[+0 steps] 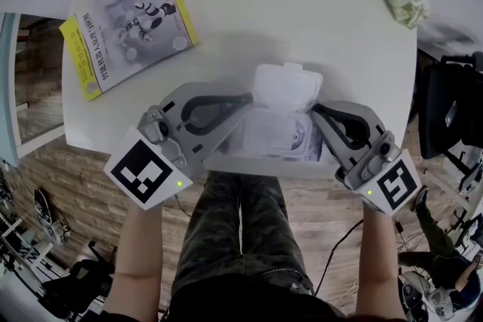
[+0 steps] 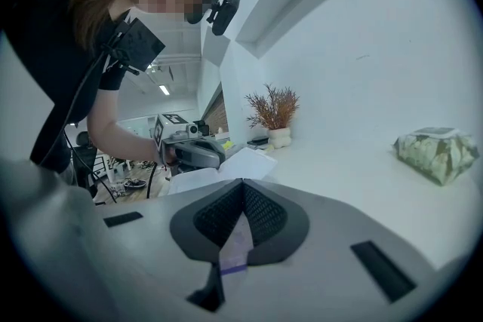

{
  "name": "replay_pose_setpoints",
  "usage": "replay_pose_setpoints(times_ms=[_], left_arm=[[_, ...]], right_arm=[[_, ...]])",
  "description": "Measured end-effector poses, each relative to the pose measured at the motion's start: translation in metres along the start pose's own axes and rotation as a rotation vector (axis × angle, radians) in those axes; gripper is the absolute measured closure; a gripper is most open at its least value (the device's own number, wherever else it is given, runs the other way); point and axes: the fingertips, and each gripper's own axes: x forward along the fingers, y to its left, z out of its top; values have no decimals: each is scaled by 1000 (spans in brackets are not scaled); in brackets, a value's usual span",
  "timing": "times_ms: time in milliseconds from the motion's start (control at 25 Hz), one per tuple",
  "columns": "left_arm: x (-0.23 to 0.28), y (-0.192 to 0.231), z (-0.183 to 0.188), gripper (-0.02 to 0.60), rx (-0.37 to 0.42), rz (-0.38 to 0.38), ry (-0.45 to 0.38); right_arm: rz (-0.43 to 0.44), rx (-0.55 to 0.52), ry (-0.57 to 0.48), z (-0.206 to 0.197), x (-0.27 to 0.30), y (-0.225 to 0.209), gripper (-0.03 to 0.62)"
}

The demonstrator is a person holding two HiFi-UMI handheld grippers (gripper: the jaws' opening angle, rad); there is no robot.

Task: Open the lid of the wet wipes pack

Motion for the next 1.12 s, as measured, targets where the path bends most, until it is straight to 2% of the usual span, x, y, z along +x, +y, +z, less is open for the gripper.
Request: replay_pose_setpoints(times_ms=[1120], left_arm=[[7,14,2,569,-32,8,-15]], right_arm=[[13,24,10,1,9,-7,574]])
